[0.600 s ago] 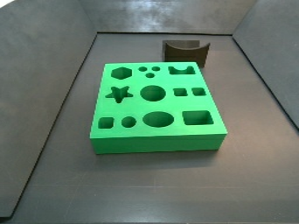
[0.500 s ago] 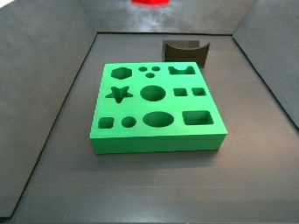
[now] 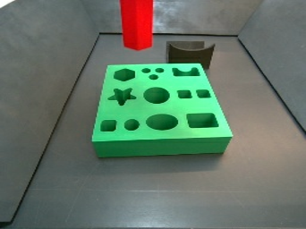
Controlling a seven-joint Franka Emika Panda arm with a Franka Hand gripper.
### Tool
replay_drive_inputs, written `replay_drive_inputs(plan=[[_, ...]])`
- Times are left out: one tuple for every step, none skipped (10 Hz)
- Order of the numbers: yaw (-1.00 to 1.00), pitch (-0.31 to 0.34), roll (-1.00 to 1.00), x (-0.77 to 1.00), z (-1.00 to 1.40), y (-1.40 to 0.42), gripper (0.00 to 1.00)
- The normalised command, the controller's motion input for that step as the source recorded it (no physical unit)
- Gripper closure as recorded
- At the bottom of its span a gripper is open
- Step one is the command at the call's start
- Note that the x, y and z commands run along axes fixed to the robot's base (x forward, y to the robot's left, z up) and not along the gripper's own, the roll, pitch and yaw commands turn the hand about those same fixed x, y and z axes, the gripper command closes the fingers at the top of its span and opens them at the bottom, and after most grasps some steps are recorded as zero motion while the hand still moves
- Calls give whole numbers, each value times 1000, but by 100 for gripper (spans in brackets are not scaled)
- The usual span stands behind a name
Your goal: Insert the hexagon object.
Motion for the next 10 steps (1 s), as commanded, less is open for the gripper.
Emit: replay_drive_inputs(plan=[[0, -76, 67, -249, -771, 623, 100], [0, -187, 49, -363, -803, 457, 100], [0, -197, 14, -366, -849, 460, 100], [0, -134, 0, -274, -777, 477, 100], [-14, -4, 0, -74, -646, 469, 100], [-29, 0, -121, 0, -380, 391, 100], [0, 0, -161, 0, -209, 266, 100], [-17, -17, -150, 0, -169, 203, 100], [-37, -50, -99, -163, -169, 126, 100], [-17, -70, -64, -203, -137, 0, 100]])
